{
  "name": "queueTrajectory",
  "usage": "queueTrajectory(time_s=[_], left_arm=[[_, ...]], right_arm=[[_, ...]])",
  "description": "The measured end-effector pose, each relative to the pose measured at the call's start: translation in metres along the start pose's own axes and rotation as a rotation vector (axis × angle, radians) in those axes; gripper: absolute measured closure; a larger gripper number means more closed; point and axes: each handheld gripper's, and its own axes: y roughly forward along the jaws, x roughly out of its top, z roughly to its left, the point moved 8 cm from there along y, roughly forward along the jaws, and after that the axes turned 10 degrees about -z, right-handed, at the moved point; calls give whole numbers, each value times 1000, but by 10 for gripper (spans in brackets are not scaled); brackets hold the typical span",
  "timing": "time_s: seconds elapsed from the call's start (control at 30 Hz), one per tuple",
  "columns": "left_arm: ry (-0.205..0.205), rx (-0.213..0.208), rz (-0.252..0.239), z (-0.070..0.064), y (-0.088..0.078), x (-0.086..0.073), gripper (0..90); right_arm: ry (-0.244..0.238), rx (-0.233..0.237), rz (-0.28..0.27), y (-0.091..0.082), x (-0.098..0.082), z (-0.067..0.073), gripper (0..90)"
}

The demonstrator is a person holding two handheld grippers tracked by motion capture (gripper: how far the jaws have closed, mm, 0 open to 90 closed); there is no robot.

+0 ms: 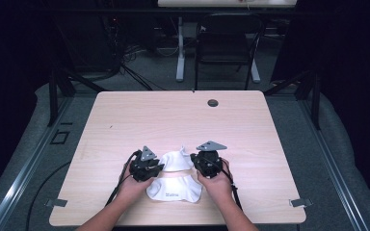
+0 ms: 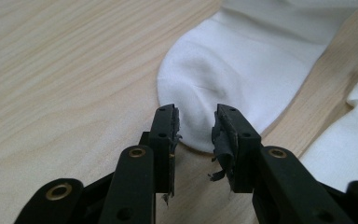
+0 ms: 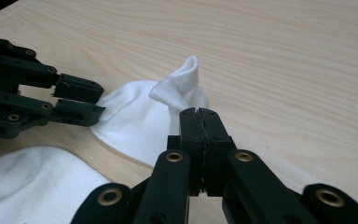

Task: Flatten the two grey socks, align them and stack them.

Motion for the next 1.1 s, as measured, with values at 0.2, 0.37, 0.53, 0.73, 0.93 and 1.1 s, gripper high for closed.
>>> queueTrajectory(time_s=[0.2, 0.37, 0.53, 0.73, 0.93, 1.1], left_arm=[[-3, 5, -2, 1, 0, 0, 690], [-6, 6, -5, 2, -1, -1, 690], [-4, 14, -4, 5, -2, -2, 691], [-12, 14, 0, 9, -5, -3, 691], [-1, 22, 4, 10, -5, -3, 692], [-4, 18, 2, 10, -5, -3, 692]], right_arm=[[18, -36, 10, -2, -9, -13, 900], [34, -82, 45, -2, -21, -30, 899], [83, -100, 71, -2, -31, -41, 894], [76, -95, 101, -10, -36, -44, 822], [69, -81, 7, -17, -18, -42, 785], [42, -23, 19, -6, -15, -29, 754]])
